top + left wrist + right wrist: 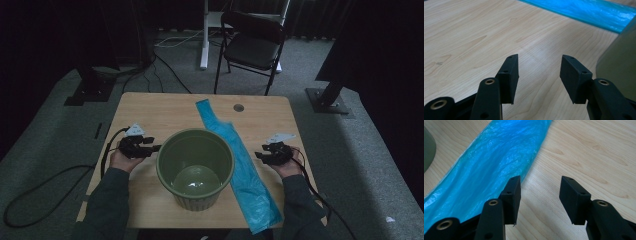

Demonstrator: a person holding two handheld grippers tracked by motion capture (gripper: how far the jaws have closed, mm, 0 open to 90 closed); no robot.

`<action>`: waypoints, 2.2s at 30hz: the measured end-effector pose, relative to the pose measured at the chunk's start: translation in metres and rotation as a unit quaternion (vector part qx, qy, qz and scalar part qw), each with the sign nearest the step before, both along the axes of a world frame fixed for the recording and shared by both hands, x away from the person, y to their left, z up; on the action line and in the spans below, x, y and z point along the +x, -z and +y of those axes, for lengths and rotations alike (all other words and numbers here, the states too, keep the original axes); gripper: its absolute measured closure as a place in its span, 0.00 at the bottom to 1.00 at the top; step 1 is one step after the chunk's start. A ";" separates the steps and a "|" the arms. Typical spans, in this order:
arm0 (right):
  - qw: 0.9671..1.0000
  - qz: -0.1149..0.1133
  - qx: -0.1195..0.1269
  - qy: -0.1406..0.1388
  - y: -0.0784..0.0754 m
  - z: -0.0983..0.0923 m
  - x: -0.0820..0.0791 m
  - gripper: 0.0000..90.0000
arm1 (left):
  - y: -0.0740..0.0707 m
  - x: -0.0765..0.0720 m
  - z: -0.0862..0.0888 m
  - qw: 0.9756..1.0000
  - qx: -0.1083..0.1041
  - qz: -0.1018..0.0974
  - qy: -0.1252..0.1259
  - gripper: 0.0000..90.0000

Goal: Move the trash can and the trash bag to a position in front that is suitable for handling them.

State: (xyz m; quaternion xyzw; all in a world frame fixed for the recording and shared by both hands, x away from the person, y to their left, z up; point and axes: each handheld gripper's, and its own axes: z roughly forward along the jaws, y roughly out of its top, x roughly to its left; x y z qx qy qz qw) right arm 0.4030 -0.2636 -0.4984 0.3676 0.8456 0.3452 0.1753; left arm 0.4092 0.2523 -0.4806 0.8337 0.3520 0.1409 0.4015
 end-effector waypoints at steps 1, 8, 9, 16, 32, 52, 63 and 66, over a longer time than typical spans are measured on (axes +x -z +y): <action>1.000 0.001 0.000 0.000 0.000 0.000 0.000 0.57 | 0.000 0.000 -0.001 1.000 0.001 -0.001 0.001 0.54; 1.000 0.001 0.006 -0.006 -0.002 0.001 -0.002 0.57 | -0.001 -0.004 -0.003 1.000 0.001 -0.002 0.010 0.54; 1.000 0.001 0.006 -0.006 -0.002 0.001 -0.002 0.57 | -0.001 -0.004 -0.003 1.000 0.001 -0.002 0.010 0.54; 1.000 0.002 0.006 -0.014 -0.002 0.004 -0.003 0.55 | -0.003 -0.009 -0.004 1.000 -0.003 -0.003 0.018 0.54; 0.998 0.008 0.010 -0.054 -0.009 0.026 -0.012 0.51 | -0.008 -0.036 -0.019 0.997 0.004 -0.010 0.072 0.51; 0.994 0.096 -0.032 -0.044 0.018 0.034 0.006 0.82 | -0.009 -0.042 -0.017 0.997 -0.005 -0.009 0.075 0.51; 0.995 0.094 -0.028 -0.027 0.014 0.026 0.013 0.85 | -0.009 -0.042 -0.016 0.997 -0.007 -0.008 0.074 0.51; 0.993 0.115 -0.028 -0.026 0.020 0.025 0.014 0.62 | -0.009 -0.042 -0.016 0.997 -0.007 -0.008 0.074 0.51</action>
